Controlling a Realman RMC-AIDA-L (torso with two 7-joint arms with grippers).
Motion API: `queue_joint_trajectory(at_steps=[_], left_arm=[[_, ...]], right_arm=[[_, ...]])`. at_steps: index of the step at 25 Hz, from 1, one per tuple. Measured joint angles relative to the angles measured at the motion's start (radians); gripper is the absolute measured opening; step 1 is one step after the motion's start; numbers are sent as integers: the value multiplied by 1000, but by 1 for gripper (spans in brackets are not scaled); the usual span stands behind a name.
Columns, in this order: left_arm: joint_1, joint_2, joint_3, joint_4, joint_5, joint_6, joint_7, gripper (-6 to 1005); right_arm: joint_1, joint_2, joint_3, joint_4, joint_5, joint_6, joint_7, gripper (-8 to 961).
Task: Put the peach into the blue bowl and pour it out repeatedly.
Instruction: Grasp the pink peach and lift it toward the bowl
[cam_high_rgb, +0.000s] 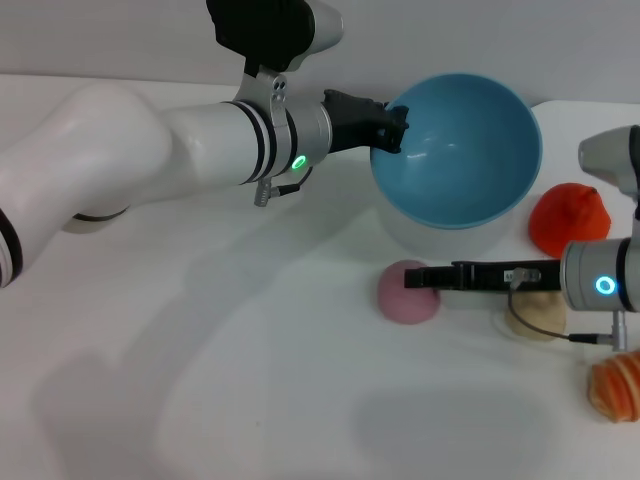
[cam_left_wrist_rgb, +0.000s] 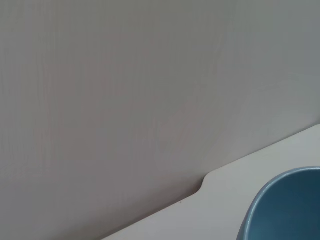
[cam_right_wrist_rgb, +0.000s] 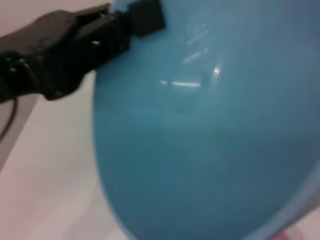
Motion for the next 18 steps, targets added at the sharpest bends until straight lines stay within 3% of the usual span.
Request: queue_joint_trajectory(at_steps=[12, 18], left_arm=[[-1, 0, 19, 0, -7, -29, -1, -1], [5, 0, 19, -2, -7, -35, -1, -1]], right_arm=[[20, 6, -3, 97, 96, 82, -112, 536], [-6, 0, -11, 80, 98, 69, -114, 521]])
